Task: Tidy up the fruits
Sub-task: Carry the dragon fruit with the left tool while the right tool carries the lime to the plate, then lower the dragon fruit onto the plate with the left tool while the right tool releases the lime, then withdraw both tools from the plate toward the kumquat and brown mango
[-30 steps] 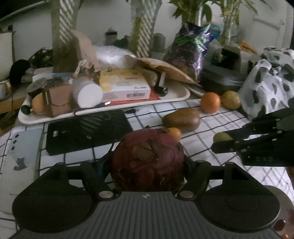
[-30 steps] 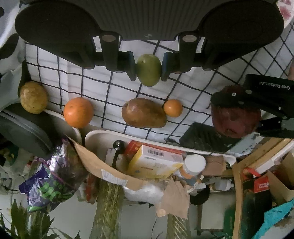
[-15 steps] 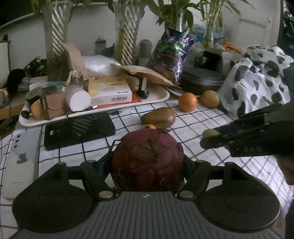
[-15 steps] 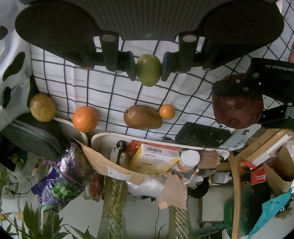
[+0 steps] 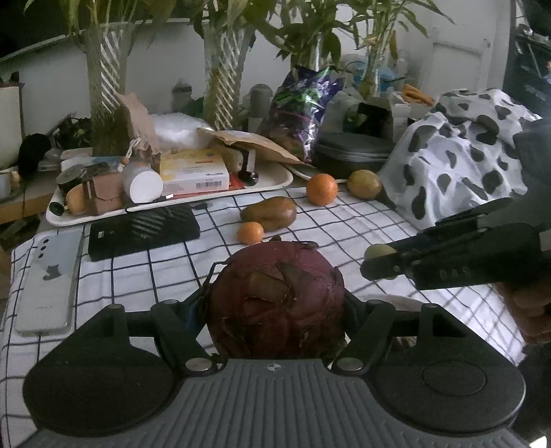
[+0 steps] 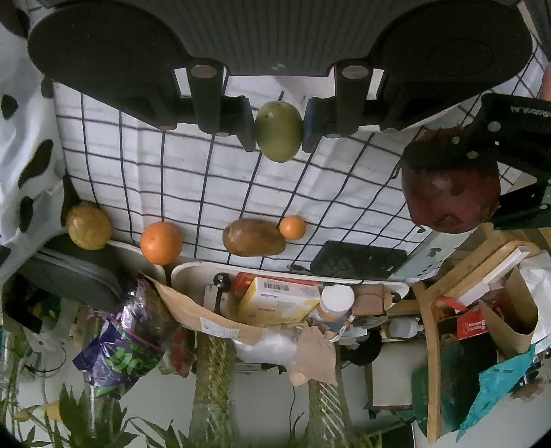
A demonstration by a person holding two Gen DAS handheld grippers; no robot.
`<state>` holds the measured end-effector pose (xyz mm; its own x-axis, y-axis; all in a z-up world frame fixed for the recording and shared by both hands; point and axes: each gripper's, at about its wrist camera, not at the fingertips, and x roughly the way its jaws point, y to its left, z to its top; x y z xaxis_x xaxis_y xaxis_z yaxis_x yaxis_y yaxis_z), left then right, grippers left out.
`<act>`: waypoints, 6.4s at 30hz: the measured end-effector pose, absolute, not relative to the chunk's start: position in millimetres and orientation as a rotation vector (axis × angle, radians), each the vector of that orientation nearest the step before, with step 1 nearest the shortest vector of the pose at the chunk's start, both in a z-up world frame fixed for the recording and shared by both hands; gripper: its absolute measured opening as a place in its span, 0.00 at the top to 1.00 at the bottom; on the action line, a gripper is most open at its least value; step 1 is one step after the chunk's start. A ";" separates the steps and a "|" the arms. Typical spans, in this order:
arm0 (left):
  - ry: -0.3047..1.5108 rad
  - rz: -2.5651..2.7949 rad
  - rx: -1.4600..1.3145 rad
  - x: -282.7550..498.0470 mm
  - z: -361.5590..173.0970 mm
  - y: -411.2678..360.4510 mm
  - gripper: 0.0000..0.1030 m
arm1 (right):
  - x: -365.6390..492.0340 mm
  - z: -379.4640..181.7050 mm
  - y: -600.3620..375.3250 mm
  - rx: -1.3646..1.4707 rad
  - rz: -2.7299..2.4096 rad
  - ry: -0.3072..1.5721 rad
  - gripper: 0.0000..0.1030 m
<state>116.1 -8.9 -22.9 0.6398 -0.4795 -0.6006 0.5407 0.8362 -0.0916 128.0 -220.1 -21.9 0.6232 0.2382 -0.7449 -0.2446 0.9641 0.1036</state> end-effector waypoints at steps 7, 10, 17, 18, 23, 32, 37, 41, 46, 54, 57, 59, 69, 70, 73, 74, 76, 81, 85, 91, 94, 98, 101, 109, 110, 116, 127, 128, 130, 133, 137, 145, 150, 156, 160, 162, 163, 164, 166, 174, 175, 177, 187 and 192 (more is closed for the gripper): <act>0.656 -0.601 0.113 89.6 -18.7 -11.6 0.31 | 101.7 -15.8 -220.2 -0.005 0.287 0.844 0.71; 0.659 -0.610 0.117 79.2 -18.0 -12.6 0.31 | 90.5 -13.3 -220.0 -0.003 0.291 0.841 0.71; 0.675 -0.629 0.132 57.3 -18.6 -15.8 0.31 | 64.4 -8.0 -218.9 -0.004 0.319 0.836 0.71; 0.679 -0.633 0.135 54.3 -18.8 -16.6 0.31 | 60.9 -7.7 -218.5 -0.007 0.322 0.837 0.71; 0.692 -0.655 0.150 43.5 -20.4 -20.2 0.31 | 45.2 -5.0 -220.1 -0.009 0.329 0.841 0.71; 0.750 -0.689 0.210 36.3 -34.2 -32.5 0.31 | 25.2 -3.7 -225.9 -0.006 0.318 0.848 0.71; 0.801 -0.679 0.243 39.2 -45.6 -36.9 0.30 | 23.9 -5.0 -226.7 -0.011 0.318 0.859 0.71; 0.833 -0.661 0.278 41.8 -53.2 -39.8 0.27 | 25.6 -6.5 -226.0 -0.012 0.319 0.871 0.71; 0.862 -0.660 0.264 46.4 -53.5 -37.9 0.22 | 25.6 -8.9 -223.6 -0.021 0.329 0.886 0.71; 0.804 -0.675 0.231 40.4 -38.0 -29.9 0.17 | 30.1 -12.6 -230.8 0.069 0.344 0.918 0.71; 0.785 -0.675 0.203 37.2 -31.6 -24.1 0.17 | 33.1 -13.6 -233.3 0.139 0.359 0.934 0.71; 0.778 -0.667 0.187 35.4 -28.8 -19.5 0.17 | 35.3 -15.9 -235.0 0.180 0.364 0.954 0.71; 0.763 -0.649 0.159 28.7 -22.7 -9.7 0.17 | 41.8 -21.4 -249.1 0.389 0.363 0.989 0.39; 0.762 -0.648 0.159 28.3 -22.6 -9.5 0.17 | 41.9 -21.1 -251.1 0.406 0.361 0.985 0.35; 0.761 -0.647 0.154 27.1 -22.1 -8.8 0.17 | 40.2 -19.1 -254.1 0.407 0.338 0.972 0.31; 0.760 -0.644 0.153 26.3 -21.8 -8.1 0.17 | 39.1 -19.0 -254.1 0.402 0.330 0.972 0.27; 0.758 -0.639 0.152 25.9 -21.1 -7.7 0.17 | 36.3 -18.0 -252.3 0.373 0.307 0.968 0.21; 0.755 -0.617 0.150 23.1 -19.7 -6.0 0.17 | 23.3 -11.4 -245.9 0.271 0.270 0.931 0.04; 0.756 -0.597 0.149 20.8 -18.5 -5.3 0.17 | 14.3 -7.6 -239.8 0.181 0.215 0.905 0.00; 0.751 -0.580 0.135 16.6 -15.5 -3.3 0.17 | 5.4 -7.6 -231.3 0.081 0.187 0.895 0.00; 0.746 -0.578 0.134 14.6 -14.4 -3.7 0.17 | 1.6 -8.8 -226.7 0.038 0.181 0.893 0.00; 0.745 -0.579 0.138 14.2 -14.5 -4.4 0.17 | 0.5 -8.6 -225.3 0.027 0.184 0.890 0.00; 0.745 -0.580 0.138 14.5 -14.7 -4.7 0.17 | -0.6 -8.7 -225.5 0.023 0.176 0.893 0.00; 0.744 -0.582 0.136 16.1 -15.3 -7.2 0.17 | 1.3 -8.4 -228.0 0.023 0.166 0.884 0.00; 0.744 -0.583 0.135 16.6 -15.4 -7.6 0.17 | 1.4 -8.1 -228.0 0.023 0.164 0.883 0.00; 0.741 -0.583 0.121 20.9 -15.6 -9.3 0.17 | 4.8 -7.4 -229.2 0.023 0.161 0.868 0.00; 0.729 -0.574 0.114 36.1 -17.0 -11.1 0.17 | 16.7 -8.8 -231.7 0.022 0.141 0.851 0.00; 0.728 -0.574 0.117 37.8 -16.9 -11.4 0.17 | 17.9 -9.2 -231.5 0.020 0.139 0.851 0.00; 0.722 -0.573 0.129 41.5 -16.3 -13.2 0.17 | 20.7 -9.9 -231.0 0.016 0.139 0.850 0.00; 0.714 -0.576 0.138 48.2 -15.5 -14.3 0.17 | 25.9 -10.6 -230.8 0.009 0.134 0.844 0.00; 0.709 -0.572 0.141 58.9 -16.8 -15.1 0.17 | 34.9 -11.8 -233.0 0.000 0.127 0.837 0.00; 0.692 -0.570 0.152 82.1 -18.7 -20.0 0.17 | 59.9 -14.4 -244.3 0.005 0.086 0.825 0.00; 0.682 -0.582 0.155 100.7 -20.3 -25.2 0.17 | 77.6 -17.6 -247.2 -0.004 0.079 0.824 0.00; 0.697 -0.568 0.122 125.8 -26.3 -25.7 0.17 | 96.3 -22.5 -246.3 -0.036 0.081 0.828 0.00; 0.711 -0.578 0.087 140.6 -30.2 -24.2 0.17 | 107.1 -24.8 -248.1 -0.047 0.080 0.829 0.00; 0.713 -0.573 0.099 147.2 -32.0 -26.6 0.17 | 113.0 -26.3 -249.8 -0.049 0.078 0.830 0.00; 0.710 -0.572 0.108 150.4 -32.7 -27.7 0.17 | 115.7 -27.1 -250.6 -0.050 0.077 0.831 0.00; 0.708 -0.573 0.112 153.4 -33.5 -28.4 0.17 | 118.8 -27.9 -251.1 -0.051 0.076 0.831 0.00; 0.710 -0.573 0.118 160.3 -35.6 -30.1 0.17 | 124.1 -29.1 -252.1 -0.051 0.076 0.833 0.00; 0.703 -0.575 0.141 184.4 -47.6 -37.0 0.18 | 147.0 -35.6 -251.4 -0.077 0.085 0.840 0.00; 0.699 -0.576 0.145 187.4 -49.0 -38.4 0.18 | 149.9 -36.5 -251.6 -0.079 0.086 0.842 0.00; 0.692 -0.581 0.151 193.0 -51.3 -41.0 0.20 | 156.3 -38.8 -251.6 -0.084 0.088 0.847 0.00; 0.674 -0.603 0.170 224.0 -64.5 -52.1 0.44 | 183.1 -50.2 -253.4 -0.112 0.096 0.864 0.00; 0.676 -0.614 0.181 236.8 -71.7 -56.5 0.48 | 194.9 -54.8 -252.7 -0.131 0.104 0.869 0.00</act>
<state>236.8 -56.5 -71.7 0.6121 -0.4719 -0.6346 0.5859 0.8096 -0.0369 194.9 -252.7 -54.8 0.6416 0.0378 -0.7661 -0.1443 0.9869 -0.0721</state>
